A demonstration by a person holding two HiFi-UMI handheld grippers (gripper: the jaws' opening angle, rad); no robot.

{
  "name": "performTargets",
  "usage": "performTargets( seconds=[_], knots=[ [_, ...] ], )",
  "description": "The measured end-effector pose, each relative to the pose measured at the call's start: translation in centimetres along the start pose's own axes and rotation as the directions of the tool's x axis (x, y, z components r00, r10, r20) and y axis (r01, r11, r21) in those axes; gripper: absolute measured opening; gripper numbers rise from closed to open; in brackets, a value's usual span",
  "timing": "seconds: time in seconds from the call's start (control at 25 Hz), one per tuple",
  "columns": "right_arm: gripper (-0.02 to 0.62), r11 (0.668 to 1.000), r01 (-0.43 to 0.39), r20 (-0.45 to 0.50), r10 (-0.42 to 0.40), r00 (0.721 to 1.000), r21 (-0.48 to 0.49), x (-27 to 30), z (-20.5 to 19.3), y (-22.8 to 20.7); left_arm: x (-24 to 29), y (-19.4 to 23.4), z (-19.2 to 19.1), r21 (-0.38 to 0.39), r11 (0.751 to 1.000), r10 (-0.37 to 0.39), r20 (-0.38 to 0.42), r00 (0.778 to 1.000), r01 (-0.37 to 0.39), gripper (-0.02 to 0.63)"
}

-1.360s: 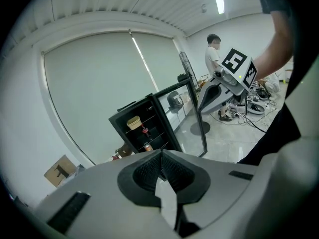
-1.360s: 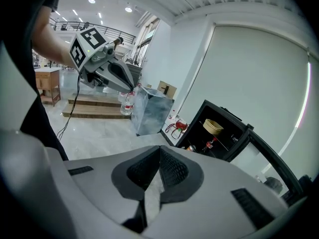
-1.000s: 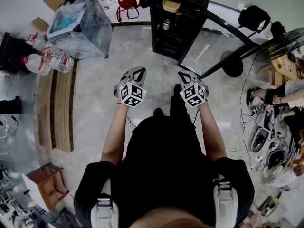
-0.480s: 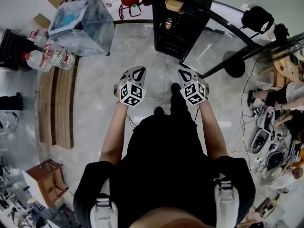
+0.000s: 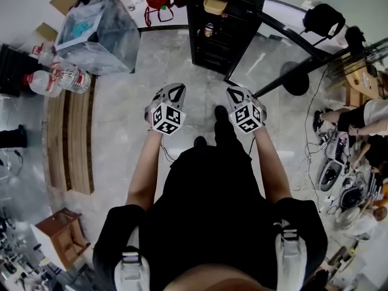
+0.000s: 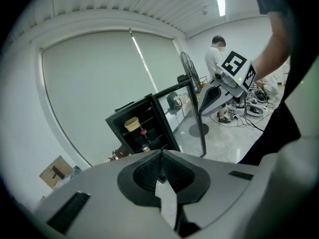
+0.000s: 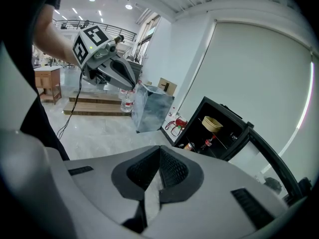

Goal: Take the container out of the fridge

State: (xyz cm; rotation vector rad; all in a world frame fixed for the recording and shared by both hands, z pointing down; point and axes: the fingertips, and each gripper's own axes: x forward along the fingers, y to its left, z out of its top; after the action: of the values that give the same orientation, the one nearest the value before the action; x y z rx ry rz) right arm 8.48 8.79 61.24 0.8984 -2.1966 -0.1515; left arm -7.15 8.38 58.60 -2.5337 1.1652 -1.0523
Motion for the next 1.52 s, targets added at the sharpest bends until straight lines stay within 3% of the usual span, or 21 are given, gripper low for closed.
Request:
performTargets(
  seconds=[0.8, 1.52],
  knots=[
    [-0.002, 1.000, -0.005, 0.000, 0.005, 1.000, 0.031, 3.2, -1.1, -4.6, 4.7, 2.3, 1.3, -0.001, 1.000, -0.009, -0.025, 1.000, 0.009, 0.025],
    [-0.002, 0.998, -0.007, 0.035, 0.005, 0.999, 0.056, 7.3, 0.7, -9.2, 8.0, 6.6, 1.7, -0.032, 0.999, 0.022, -0.039, 0.999, -0.023, 0.025]
  ],
)
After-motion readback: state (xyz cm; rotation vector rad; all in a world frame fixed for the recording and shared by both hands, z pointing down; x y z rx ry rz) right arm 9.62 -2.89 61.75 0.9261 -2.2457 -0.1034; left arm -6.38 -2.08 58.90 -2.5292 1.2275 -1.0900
